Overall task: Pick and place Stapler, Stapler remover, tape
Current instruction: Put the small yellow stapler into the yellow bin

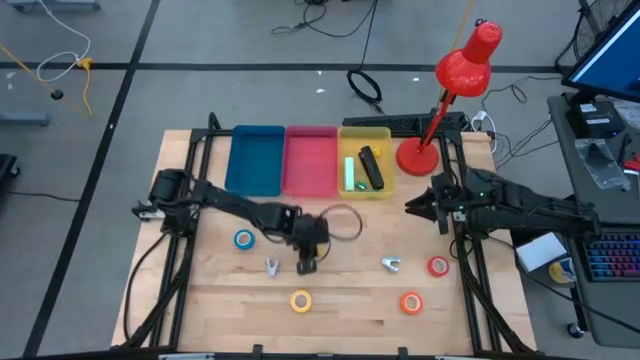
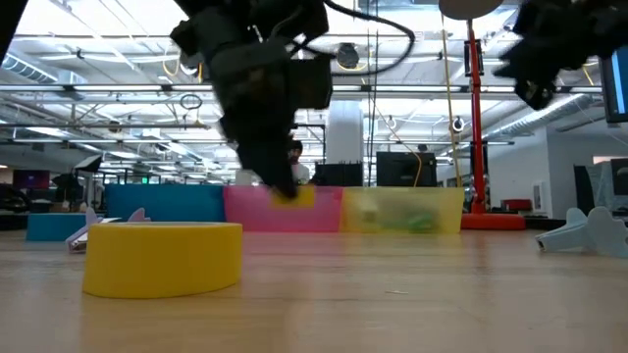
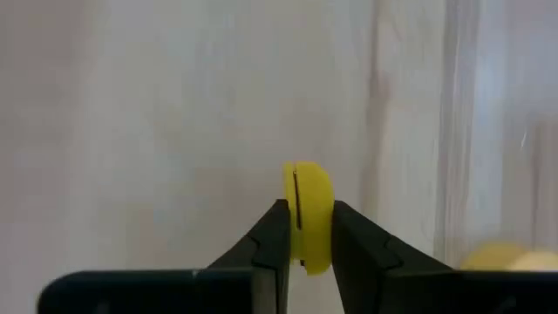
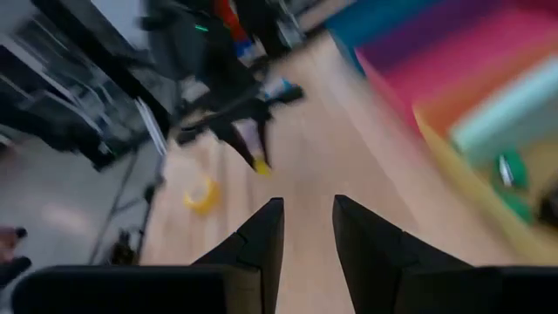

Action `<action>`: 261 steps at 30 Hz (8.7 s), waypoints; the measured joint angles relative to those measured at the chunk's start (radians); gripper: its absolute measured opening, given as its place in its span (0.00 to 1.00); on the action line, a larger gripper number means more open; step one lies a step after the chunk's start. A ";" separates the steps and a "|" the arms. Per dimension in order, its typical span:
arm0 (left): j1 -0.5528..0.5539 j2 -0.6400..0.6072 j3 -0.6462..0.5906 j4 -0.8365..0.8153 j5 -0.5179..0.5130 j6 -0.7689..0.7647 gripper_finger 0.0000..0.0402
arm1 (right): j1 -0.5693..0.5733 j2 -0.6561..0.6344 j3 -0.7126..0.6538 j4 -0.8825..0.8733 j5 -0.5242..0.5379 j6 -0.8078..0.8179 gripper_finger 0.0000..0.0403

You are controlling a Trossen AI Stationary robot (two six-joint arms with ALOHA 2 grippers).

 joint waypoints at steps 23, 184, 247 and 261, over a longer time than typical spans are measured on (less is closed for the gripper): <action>0.214 -0.186 0.002 0.545 -0.006 -0.047 0.15 | -0.010 0.499 0.001 0.713 -0.003 -0.264 0.43; 0.385 -0.201 -0.004 0.103 0.046 -0.110 0.64 | -0.370 0.769 0.061 0.956 0.185 -0.256 0.13; 0.730 -0.857 -0.546 0.217 0.367 0.087 0.64 | -0.327 1.358 0.303 0.924 0.629 -0.150 0.17; 0.727 -0.857 -0.546 0.217 0.402 0.094 0.64 | -0.350 1.415 0.311 0.985 0.625 -0.124 0.18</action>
